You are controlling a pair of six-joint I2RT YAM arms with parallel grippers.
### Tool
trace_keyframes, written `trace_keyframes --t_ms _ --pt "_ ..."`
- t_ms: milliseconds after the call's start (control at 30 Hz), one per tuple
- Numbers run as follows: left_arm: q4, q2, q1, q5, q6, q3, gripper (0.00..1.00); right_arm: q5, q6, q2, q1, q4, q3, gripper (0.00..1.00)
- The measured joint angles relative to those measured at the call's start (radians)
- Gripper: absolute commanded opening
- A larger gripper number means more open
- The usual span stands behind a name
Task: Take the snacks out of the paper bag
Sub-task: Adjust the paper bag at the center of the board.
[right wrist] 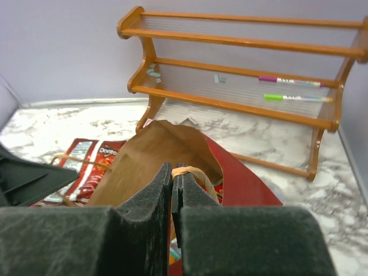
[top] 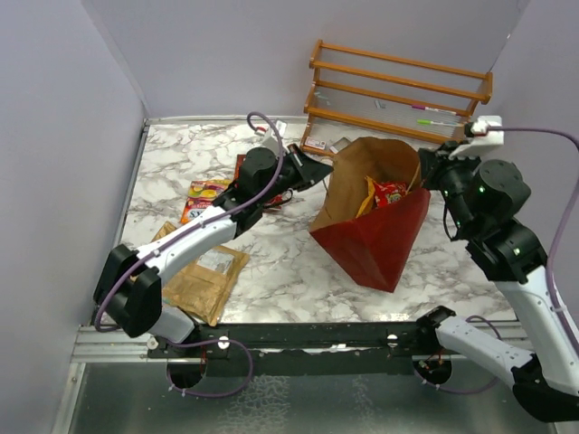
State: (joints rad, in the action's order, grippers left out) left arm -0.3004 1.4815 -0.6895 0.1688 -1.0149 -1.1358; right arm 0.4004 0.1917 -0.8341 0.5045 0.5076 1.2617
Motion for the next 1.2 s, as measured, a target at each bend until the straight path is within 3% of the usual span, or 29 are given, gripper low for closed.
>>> trace_keyframes --t_ms 200,267,400,567,733,900,1033,1200 --pt "0.04 -0.171 0.0 -0.016 0.023 0.171 0.15 -0.213 -0.158 -0.109 -0.001 -0.049 0.02 0.02" --pt "0.061 -0.242 -0.001 -0.026 0.04 0.229 0.29 -0.326 -0.199 -0.14 -0.002 -0.06 0.02 0.02" --pt "0.124 -0.388 0.0 -0.059 0.095 0.313 0.65 -0.571 -0.25 -0.203 -0.002 -0.075 0.02 0.02" --pt "0.242 -0.569 0.0 -0.114 0.178 0.402 0.86 -0.821 -0.238 -0.237 -0.002 -0.13 -0.002 0.02" --pt "0.455 -0.81 0.0 -0.21 0.298 0.427 0.99 -0.969 -0.167 -0.213 -0.003 -0.222 -0.086 0.02" --pt "0.624 -1.02 0.0 -0.337 0.372 0.413 0.99 -1.071 -0.113 -0.185 -0.002 -0.295 -0.163 0.02" --pt "0.674 -1.01 0.0 -0.386 0.404 0.388 0.99 -1.054 -0.11 -0.166 -0.002 -0.322 -0.165 0.02" --pt "0.675 -0.861 0.0 -0.375 0.469 0.296 0.99 -0.999 -0.116 -0.108 -0.002 -0.329 -0.163 0.02"
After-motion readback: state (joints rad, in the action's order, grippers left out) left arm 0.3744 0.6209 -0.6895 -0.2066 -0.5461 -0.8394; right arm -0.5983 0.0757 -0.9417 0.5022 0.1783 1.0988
